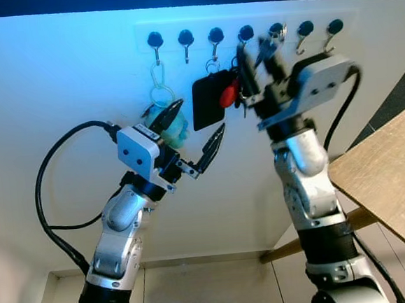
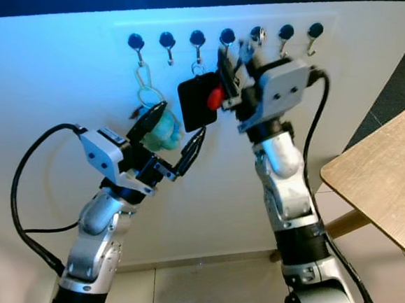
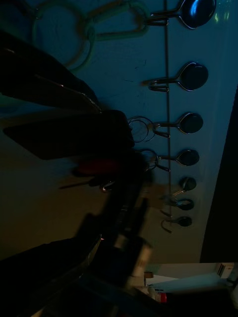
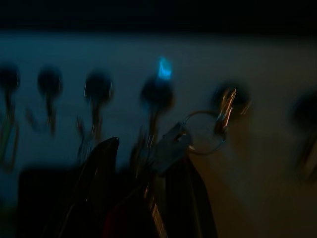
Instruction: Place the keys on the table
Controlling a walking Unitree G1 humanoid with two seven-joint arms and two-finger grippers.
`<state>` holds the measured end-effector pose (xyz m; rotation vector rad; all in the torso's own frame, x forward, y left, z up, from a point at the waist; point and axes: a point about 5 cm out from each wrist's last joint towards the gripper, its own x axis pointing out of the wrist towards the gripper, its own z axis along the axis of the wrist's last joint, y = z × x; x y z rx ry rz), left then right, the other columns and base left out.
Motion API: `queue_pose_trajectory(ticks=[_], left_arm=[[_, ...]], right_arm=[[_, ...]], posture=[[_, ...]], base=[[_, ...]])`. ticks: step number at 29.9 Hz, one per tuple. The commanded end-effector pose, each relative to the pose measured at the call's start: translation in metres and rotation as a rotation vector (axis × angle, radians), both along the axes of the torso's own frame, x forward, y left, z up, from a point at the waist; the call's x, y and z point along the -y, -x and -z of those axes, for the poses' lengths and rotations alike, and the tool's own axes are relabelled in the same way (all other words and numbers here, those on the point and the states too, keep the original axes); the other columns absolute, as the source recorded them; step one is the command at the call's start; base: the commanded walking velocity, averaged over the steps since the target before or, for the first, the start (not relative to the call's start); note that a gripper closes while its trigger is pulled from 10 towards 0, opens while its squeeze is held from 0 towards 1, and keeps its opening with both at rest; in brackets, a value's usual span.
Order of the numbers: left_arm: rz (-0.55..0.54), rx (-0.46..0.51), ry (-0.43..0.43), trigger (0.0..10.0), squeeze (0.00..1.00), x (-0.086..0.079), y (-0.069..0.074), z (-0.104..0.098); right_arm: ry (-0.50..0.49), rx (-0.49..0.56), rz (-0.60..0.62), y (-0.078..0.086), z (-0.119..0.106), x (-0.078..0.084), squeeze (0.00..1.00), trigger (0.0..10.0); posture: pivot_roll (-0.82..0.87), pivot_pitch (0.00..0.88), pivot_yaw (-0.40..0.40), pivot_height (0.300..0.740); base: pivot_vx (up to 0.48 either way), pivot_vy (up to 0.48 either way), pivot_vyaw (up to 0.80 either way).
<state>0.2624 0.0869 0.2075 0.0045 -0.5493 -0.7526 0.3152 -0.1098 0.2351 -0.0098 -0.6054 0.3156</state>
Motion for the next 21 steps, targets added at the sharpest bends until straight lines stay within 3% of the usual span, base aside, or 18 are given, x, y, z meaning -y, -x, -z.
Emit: queue_pose_trajectory(ticks=[1,11,21], left_arm=[[0.009,0.013,-0.02,10.0,0.0,0.002,0.002,-0.001],[0.019,0.017,-0.03,10.0,0.0,0.003,0.004,0.0],[0.023,0.021,-0.035,10.0,0.0,0.003,0.004,-0.001]], right_arm=[[0.009,-0.038,0.025,-0.002,0.008,0.003,0.0,10.0],[-0.01,-0.143,0.157,-0.004,0.029,0.024,0.0,10.0],[-0.007,-0.112,0.213,0.002,0.031,0.032,0.0,10.0]], posture=[[0.05,0.061,-0.042,0.74],[0.05,0.06,-0.037,0.74],[0.05,0.06,-0.036,0.74]], base=[[0.0,0.0,0.0],[0.0,0.0,0.0],[0.0,0.0,0.0]])
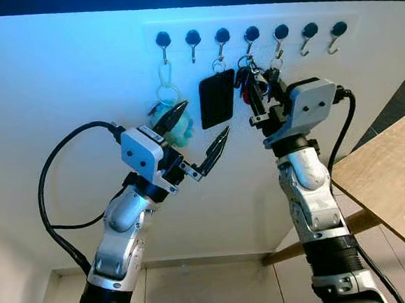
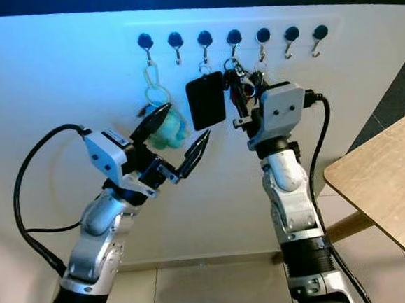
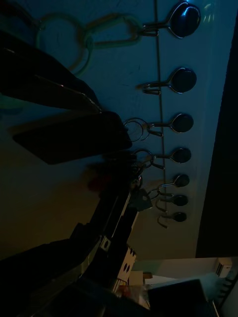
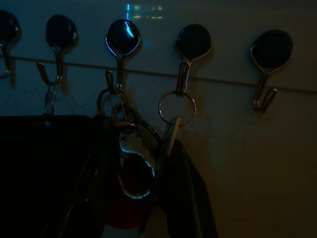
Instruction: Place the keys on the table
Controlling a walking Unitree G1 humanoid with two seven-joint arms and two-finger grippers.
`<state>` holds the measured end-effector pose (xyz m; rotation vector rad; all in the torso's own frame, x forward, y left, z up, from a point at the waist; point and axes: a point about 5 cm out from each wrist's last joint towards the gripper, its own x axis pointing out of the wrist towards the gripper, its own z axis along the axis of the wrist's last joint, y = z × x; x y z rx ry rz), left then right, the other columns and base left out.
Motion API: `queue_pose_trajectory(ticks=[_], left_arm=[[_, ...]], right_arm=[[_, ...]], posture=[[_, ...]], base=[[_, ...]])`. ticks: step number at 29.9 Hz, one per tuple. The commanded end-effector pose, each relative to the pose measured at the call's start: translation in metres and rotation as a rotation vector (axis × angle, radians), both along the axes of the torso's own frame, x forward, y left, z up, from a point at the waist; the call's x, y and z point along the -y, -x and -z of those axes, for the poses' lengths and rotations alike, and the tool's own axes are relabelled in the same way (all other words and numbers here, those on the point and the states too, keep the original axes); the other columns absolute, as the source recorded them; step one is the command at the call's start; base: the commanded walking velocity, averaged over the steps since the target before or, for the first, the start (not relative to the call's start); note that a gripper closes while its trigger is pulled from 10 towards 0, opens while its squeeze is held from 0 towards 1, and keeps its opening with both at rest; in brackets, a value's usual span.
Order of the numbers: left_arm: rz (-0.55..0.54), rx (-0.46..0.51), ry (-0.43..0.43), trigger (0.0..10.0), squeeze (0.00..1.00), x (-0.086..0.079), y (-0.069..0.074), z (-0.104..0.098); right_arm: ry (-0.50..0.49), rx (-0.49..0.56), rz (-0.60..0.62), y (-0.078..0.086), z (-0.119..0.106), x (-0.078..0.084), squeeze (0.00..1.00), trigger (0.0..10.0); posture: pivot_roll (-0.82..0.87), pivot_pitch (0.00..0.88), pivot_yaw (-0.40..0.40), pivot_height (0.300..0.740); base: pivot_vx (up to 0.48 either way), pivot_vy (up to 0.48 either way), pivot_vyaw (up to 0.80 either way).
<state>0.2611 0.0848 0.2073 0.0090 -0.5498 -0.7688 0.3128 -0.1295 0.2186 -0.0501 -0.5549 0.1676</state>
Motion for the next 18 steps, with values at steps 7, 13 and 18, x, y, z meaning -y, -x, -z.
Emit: queue_pose_trajectory(ticks=[7,13,18], left_arm=[[0.004,0.019,-0.027,10.0,0.0,0.001,0.003,-0.001],[-0.001,0.02,-0.026,10.0,0.0,0.001,0.003,-0.002],[-0.002,0.02,-0.025,10.0,0.0,0.0,0.003,-0.002]], right_arm=[[-0.024,0.002,0.065,0.005,0.005,0.013,0.0,10.0],[-0.024,0.035,0.048,0.007,0.001,0.01,1.0,10.0],[-0.02,0.05,0.067,0.008,-0.001,0.011,0.0,10.0]], posture=[[0.05,0.069,-0.037,0.74],[0.05,0.073,-0.038,0.74],[0.05,0.076,-0.04,0.74]], base=[[0.0,0.0,0.0],[0.0,0.0,0.0],[0.0,0.0,0.0]])
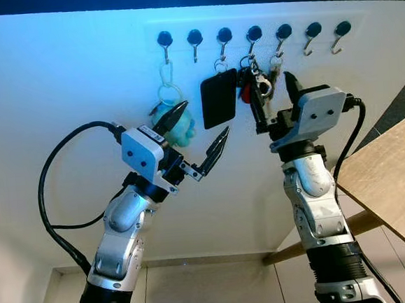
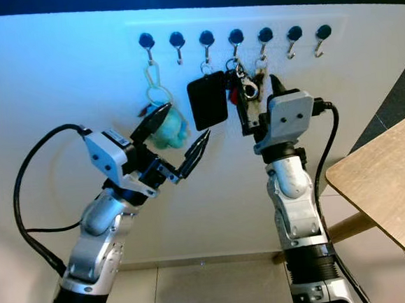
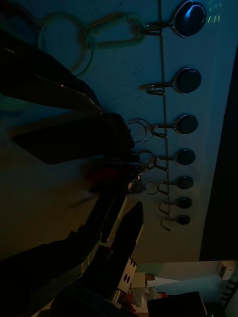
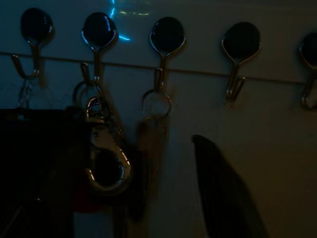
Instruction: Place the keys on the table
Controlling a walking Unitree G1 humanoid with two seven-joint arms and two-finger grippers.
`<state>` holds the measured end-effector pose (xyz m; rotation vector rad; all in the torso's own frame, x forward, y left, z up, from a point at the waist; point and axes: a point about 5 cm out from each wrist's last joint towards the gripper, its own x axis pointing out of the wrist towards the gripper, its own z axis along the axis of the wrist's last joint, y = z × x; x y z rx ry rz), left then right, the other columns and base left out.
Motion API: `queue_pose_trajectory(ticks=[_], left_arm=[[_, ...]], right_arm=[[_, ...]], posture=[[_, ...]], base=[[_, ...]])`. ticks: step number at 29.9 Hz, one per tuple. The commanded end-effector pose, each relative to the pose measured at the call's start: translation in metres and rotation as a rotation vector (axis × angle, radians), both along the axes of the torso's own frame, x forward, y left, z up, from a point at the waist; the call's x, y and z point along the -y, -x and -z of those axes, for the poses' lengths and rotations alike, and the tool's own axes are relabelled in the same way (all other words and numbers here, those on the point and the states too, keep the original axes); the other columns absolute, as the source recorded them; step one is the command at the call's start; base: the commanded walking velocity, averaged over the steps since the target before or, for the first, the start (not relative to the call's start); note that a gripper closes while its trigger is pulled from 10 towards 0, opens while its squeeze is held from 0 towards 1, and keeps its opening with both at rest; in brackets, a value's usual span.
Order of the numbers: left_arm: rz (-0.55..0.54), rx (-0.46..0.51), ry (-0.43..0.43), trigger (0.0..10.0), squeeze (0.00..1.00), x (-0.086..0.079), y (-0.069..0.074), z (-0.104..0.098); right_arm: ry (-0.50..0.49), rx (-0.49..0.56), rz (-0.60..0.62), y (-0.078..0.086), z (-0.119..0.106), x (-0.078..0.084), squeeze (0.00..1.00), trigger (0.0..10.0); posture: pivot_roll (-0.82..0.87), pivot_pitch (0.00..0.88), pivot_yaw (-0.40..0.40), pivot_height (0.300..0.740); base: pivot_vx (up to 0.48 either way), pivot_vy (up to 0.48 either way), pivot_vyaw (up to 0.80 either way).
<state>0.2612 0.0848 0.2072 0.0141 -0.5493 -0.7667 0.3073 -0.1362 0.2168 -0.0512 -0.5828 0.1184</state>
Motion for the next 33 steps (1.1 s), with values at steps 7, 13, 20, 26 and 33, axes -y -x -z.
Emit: queue_pose_trajectory(ticks=[7,13,20,26,33], left_arm=[[-0.003,0.018,-0.022,10.0,0.0,0.0,0.003,-0.002],[-0.004,0.015,-0.024,10.0,0.0,-0.001,0.004,-0.002],[-0.001,0.014,-0.023,10.0,0.0,0.0,0.004,-0.002],[0.002,0.02,-0.018,10.0,0.0,0.001,0.003,-0.004],[0.019,0.026,-0.005,10.0,0.0,0.005,0.004,-0.007]], right_arm=[[-0.014,0.05,0.082,0.008,-0.001,0.012,0.0,10.0],[-0.023,0.02,0.121,0.015,0.011,0.018,0.0,10.0],[-0.017,-0.048,0.103,0.021,0.032,0.017,0.0,10.0],[-0.046,0.05,0.13,0.019,0.01,0.021,0.0,10.0],[-0.057,0.075,0.072,0.011,-0.004,0.019,0.0,10.0]], posture=[[0.05,0.078,-0.043,0.74],[0.05,0.08,-0.042,0.74],[0.05,0.083,-0.041,0.74],[0.05,0.082,-0.037,0.74],[0.05,0.082,-0.039,0.74]], base=[[0.0,0.0,0.0],[0.0,0.0,0.0],[0.0,0.0,0.0],[0.0,0.0,0.0],[0.0,0.0,0.0]])
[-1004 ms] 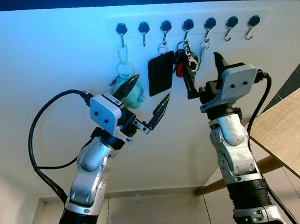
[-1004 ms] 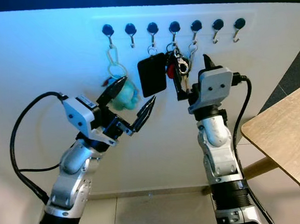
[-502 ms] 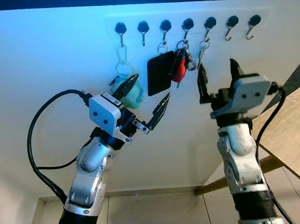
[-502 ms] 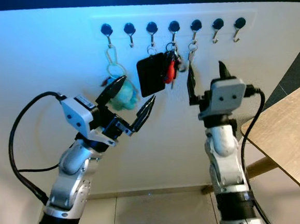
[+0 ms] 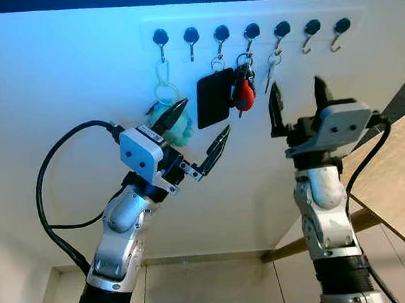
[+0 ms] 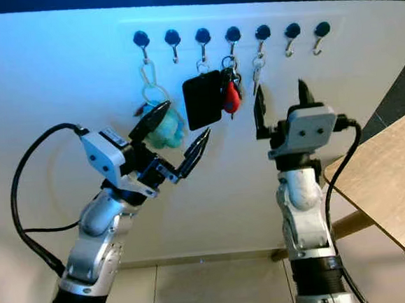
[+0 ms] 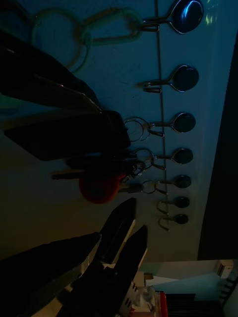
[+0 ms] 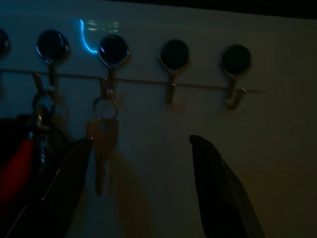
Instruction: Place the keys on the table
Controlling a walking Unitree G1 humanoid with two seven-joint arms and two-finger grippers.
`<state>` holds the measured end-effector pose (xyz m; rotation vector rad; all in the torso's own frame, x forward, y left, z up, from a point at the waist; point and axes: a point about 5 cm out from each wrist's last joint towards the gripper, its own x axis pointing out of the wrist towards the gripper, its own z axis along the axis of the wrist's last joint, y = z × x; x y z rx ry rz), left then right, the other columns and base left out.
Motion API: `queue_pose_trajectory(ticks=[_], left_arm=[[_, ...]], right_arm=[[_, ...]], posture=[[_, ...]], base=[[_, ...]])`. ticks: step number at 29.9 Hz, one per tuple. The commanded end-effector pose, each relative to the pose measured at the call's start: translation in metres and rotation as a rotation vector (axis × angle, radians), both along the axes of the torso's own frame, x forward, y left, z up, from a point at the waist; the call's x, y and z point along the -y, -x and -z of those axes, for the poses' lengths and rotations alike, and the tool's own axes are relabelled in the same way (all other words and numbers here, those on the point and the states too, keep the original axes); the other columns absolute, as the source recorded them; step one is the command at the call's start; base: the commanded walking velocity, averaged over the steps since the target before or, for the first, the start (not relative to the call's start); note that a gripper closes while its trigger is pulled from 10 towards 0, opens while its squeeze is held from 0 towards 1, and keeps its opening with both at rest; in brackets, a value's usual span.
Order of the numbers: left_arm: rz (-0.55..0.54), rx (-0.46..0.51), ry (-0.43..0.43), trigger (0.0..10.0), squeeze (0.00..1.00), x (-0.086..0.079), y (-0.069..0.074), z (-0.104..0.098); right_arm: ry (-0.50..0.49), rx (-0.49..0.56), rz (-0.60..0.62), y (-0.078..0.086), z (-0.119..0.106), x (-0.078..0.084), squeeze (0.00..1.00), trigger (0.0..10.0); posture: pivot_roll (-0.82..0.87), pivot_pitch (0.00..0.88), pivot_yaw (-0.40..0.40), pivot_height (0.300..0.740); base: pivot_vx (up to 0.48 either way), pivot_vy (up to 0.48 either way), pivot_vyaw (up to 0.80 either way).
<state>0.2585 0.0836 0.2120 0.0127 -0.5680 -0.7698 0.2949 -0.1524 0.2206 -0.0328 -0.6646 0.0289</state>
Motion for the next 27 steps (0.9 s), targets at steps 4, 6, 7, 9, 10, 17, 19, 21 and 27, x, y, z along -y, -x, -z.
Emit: queue_pose_trajectory(ticks=[4,6,7,9,10,17,19,21,27], left_arm=[[0.029,0.011,-0.006,10.0,0.0,0.007,0.004,-0.003],[0.03,0.01,-0.006,10.0,0.0,0.008,0.005,-0.003],[0.03,0.01,-0.006,10.0,0.0,0.008,0.005,-0.003],[0.03,0.008,-0.007,10.0,0.0,0.008,0.005,-0.002],[0.03,0.007,-0.007,10.0,0.0,0.008,0.005,-0.002],[0.029,0.006,-0.011,10.0,0.0,0.008,0.004,-0.002],[0.03,0.005,-0.012,10.0,0.0,0.008,0.004,-0.002],[0.031,0.005,-0.013,10.0,0.0,0.008,0.004,-0.002],[0.032,0.005,-0.013,10.0,0.0,0.008,0.004,-0.002]], right_arm=[[-0.02,0.023,-0.049,-0.005,-0.011,0.001,0.0,10.0],[-0.021,0.027,-0.057,-0.006,-0.014,0.0,0.09,10.0],[-0.022,0.028,-0.058,-0.006,-0.014,0.0,0.09,10.0],[-0.025,0.026,-0.065,-0.008,-0.015,0.0,0.61,10.0],[-0.026,0.02,-0.07,-0.009,-0.015,-0.001,0.61,10.0],[-0.031,-0.019,-0.109,-0.013,-0.013,-0.005,0.0,10.0],[-0.034,-0.034,-0.125,-0.015,-0.013,-0.006,0.0,10.0],[-0.035,-0.04,-0.13,-0.016,-0.012,-0.006,0.0,10.0],[-0.034,-0.071,-0.159,-0.018,-0.01,-0.008,0.0,10.0]], posture=[[0.05,0.082,-0.039,0.74],[0.05,0.083,-0.042,0.74],[0.05,0.083,-0.042,0.74],[0.05,0.083,-0.042,0.74],[0.05,0.084,-0.042,0.74],[0.05,0.083,-0.038,0.74],[0.05,0.083,-0.038,0.74],[0.05,0.083,-0.038,0.74],[0.05,0.082,-0.037,0.74]], base=[[0.0,0.0,0.0],[0.0,0.0,0.0],[0.0,0.0,0.0],[0.0,0.0,0.0],[0.0,0.0,0.0],[0.0,0.0,0.0],[0.0,0.0,0.0],[0.0,0.0,0.0],[0.0,0.0,0.0]])
